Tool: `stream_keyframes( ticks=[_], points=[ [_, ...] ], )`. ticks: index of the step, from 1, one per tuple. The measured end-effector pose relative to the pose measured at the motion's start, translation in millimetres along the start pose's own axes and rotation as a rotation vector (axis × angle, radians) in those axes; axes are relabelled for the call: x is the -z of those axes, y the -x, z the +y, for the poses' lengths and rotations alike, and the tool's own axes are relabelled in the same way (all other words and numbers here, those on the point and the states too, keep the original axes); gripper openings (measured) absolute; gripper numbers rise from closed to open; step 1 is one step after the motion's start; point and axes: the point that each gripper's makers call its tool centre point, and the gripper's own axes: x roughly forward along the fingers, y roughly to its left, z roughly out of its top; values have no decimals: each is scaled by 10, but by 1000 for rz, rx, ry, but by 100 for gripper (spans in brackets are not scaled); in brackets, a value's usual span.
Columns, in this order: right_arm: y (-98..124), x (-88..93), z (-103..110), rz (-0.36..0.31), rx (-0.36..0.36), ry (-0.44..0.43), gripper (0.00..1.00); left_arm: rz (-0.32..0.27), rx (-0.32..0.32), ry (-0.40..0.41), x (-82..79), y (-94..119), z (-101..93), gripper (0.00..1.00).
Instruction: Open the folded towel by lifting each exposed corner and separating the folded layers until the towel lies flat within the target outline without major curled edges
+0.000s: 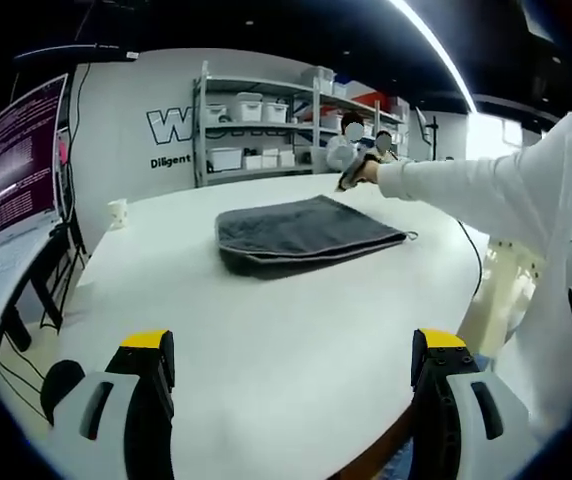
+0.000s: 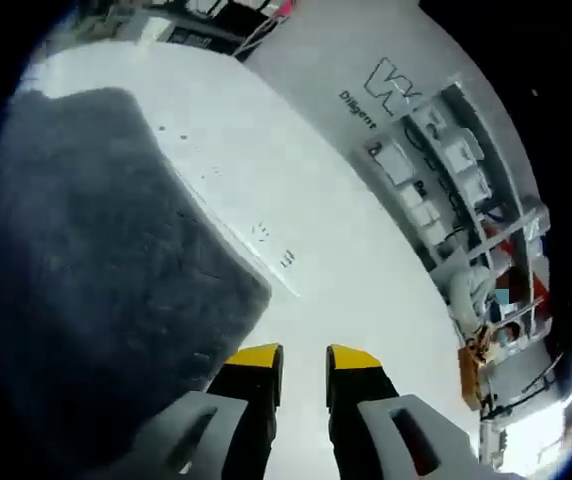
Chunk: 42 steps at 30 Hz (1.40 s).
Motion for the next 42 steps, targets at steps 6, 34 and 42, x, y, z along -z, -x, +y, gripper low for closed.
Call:
stream_keyframes(
  ticks=[6, 34, 42],
  points=[
    [601, 69, 139, -141, -113, -136, 25, -6, 17, -14, -31, -4, -83, 98],
    [2737, 739, 1546, -426, -439, -310, 70, 27, 58, -12, 64, -140, -269, 98],
    [2977, 873, 1773, -451, -465, -394, 81, 42, 84, -30, 67, -228, -434, 98]
  ],
)
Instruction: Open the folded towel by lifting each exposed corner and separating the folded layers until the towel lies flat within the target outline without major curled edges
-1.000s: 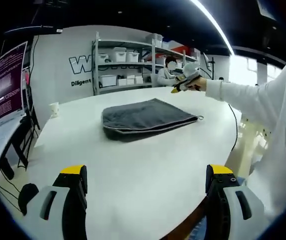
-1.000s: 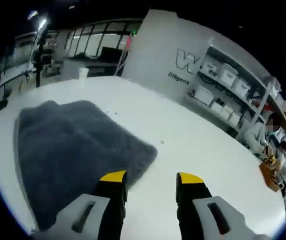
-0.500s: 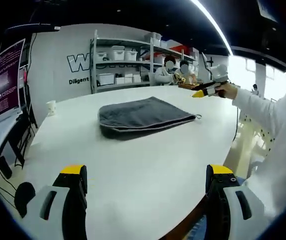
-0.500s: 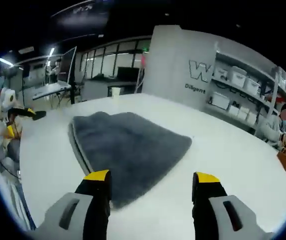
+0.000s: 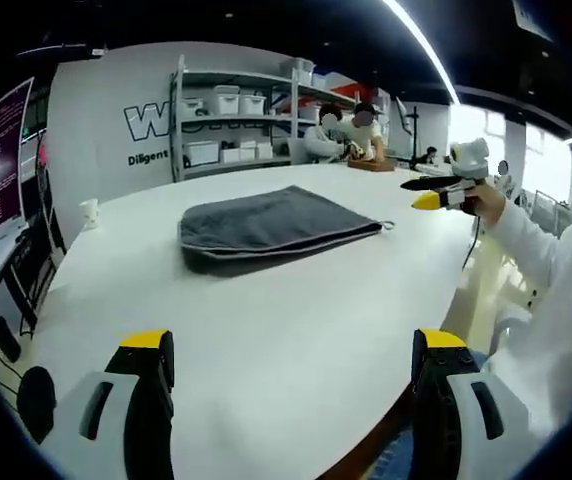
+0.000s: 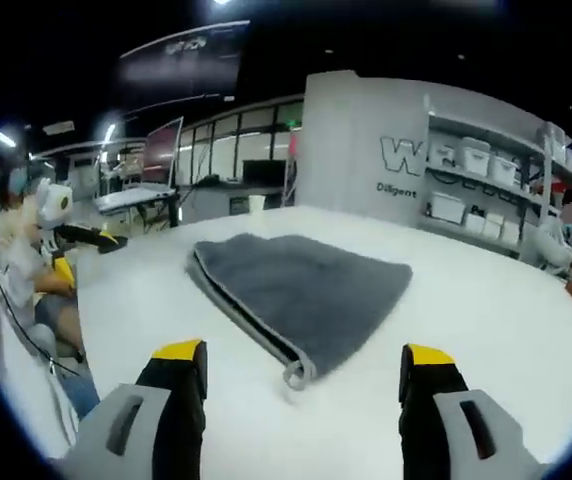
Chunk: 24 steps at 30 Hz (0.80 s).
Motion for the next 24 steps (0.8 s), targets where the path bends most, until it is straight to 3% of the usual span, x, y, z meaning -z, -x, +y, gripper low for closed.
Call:
stream_keyframes(
  ticks=[6, 14, 19, 24],
  points=[
    [185, 104, 42, 16, 23, -28, 87, 2, -15, -10, -26, 1, -10, 98],
    [500, -79, -102, -104, 137, -56, 91, 19, -44, -16, -44, -86, -35, 99],
    [503, -64, -66, -59, 137, -21, 93, 15, -42, -24, -129, -135, -102, 99],
    [436, -17, 78, -23, 60, -13, 97, 44, -40, -40, -177, -174, -157, 99]
  ],
)
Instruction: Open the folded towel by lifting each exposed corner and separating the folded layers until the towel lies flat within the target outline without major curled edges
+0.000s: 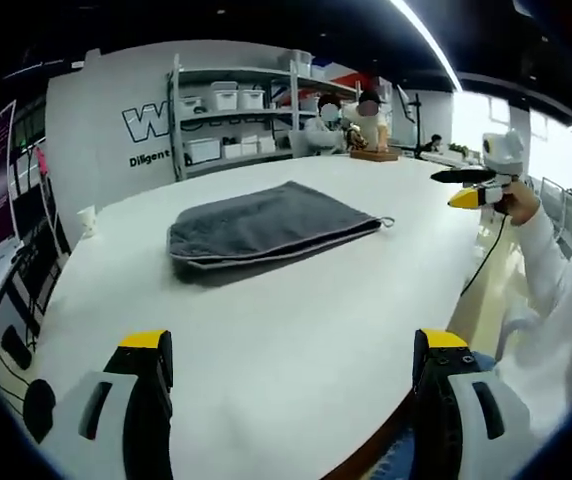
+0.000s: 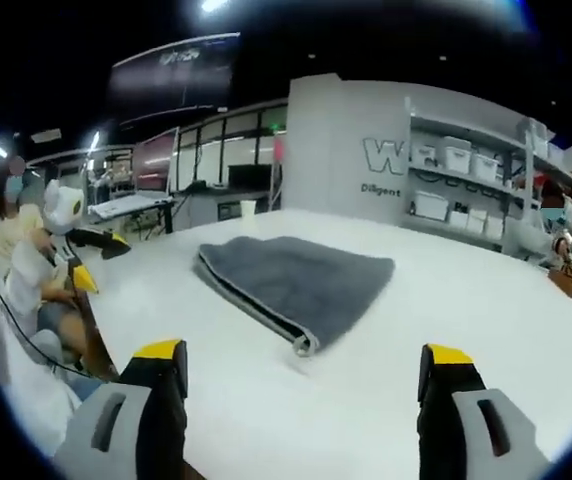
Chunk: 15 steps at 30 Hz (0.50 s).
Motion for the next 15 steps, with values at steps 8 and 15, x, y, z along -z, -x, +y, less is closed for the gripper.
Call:
stream_keyframes(
  ticks=[8, 15],
  points=[
    [-11, 28, -46, 14, -18, 8, 99, 41, 10, -16, -153, -28, -6, 99],
    [96, -65, -169, -8, -14, -8, 99, 99, 35, -74, -385, -157, 73, 99]
  ],
)
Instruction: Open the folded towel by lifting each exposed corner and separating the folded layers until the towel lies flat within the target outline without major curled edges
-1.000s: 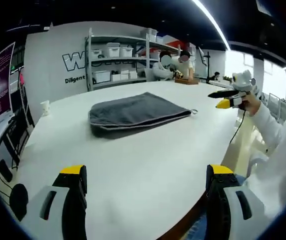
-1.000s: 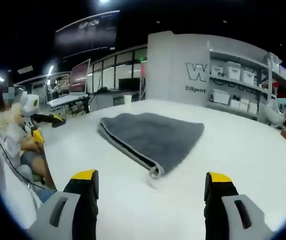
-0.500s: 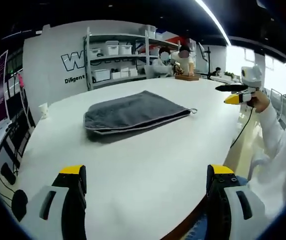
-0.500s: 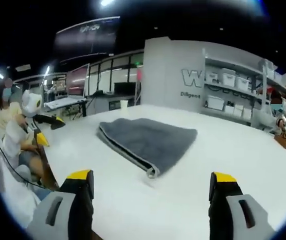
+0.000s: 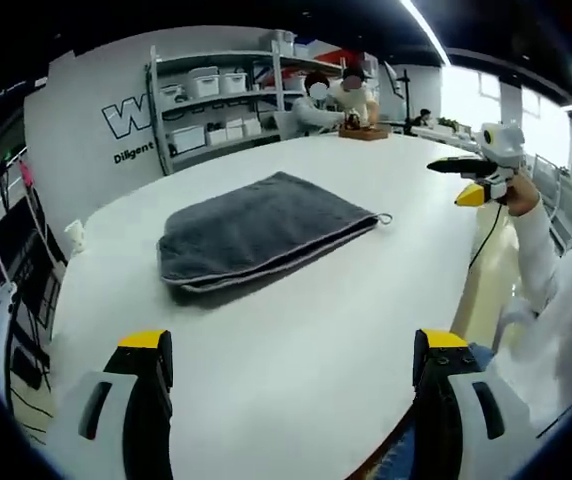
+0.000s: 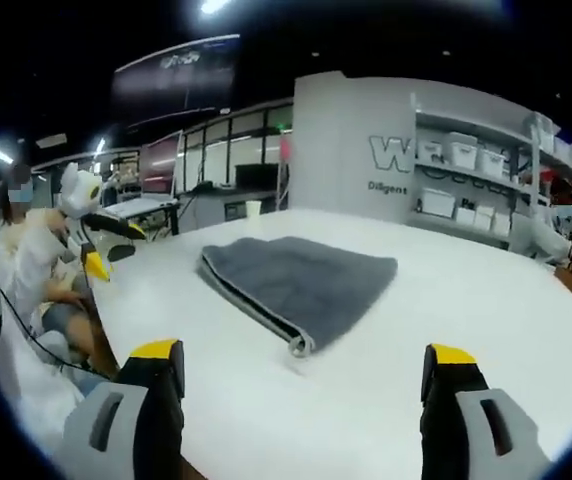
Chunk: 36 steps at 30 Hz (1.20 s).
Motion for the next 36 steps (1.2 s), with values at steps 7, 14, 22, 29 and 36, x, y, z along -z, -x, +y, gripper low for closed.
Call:
stream_keyframes(
  ticks=[7, 14, 22, 29, 36],
  points=[
    [30, 29, -15, 4, -20, -12, 99, 11, 35, -39, -397, -221, 234, 99],
    [28, 106, -29, 24, -35, -14, 99, -3, 92, -24, -796, -587, 598, 99],
    [103, -37, -125, -25, 10, -24, 99, -28, 82, -94, -1156, -1075, 1041, 99],
    [38, -34, -88, -10, 8, -12, 99, -19, 74, -95, -1315, -1497, 1459, 99],
    [-71, -6, -99, -3, -8, -13, 99, -23, 138, -71, -1432, -1775, 1654, 99]
  ],
)
